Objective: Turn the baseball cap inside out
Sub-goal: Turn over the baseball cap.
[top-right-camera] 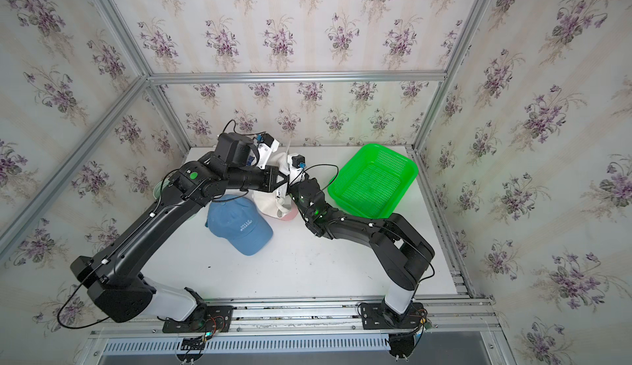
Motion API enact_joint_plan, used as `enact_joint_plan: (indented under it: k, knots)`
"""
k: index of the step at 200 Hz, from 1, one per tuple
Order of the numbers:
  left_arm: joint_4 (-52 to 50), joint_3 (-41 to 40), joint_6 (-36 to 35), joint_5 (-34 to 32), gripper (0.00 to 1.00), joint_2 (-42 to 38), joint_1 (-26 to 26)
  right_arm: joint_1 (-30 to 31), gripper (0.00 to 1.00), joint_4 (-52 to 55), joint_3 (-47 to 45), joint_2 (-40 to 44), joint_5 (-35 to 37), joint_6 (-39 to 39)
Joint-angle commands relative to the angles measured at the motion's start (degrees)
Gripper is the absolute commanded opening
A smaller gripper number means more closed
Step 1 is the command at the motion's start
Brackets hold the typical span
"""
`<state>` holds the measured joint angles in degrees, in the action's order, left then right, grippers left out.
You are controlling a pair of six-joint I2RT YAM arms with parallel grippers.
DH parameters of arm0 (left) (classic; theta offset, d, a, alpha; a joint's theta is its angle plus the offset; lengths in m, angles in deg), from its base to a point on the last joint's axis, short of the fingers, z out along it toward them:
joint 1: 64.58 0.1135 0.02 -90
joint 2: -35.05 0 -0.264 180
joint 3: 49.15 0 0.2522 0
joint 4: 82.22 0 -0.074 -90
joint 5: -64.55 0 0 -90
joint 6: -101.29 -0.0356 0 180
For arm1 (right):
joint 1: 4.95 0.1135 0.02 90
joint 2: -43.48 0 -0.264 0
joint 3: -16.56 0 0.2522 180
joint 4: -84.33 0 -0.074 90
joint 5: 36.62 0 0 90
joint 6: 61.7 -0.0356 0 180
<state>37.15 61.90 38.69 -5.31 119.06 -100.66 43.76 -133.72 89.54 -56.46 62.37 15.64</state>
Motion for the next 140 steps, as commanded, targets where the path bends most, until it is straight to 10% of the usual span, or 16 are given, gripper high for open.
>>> enact_joint_plan:
  k: [1,51,140]
  knots:
    - [1.52,-0.66,0.21,2.92,0.0,-0.32,-0.02,0.01,0.0,-7.03,0.68,-1.02,-8.44,-1.73]
    - [0.27,-0.62,-1.07,0.69,0.0,-1.55,2.14,-1.95,0.0,-7.23,-5.81,4.03,-13.86,-1.56]
    - [9.91,-7.87,8.75,-3.33,0.0,-6.13,3.38,-12.67,0.43,21.05,-14.17,27.43,-27.38,7.44]
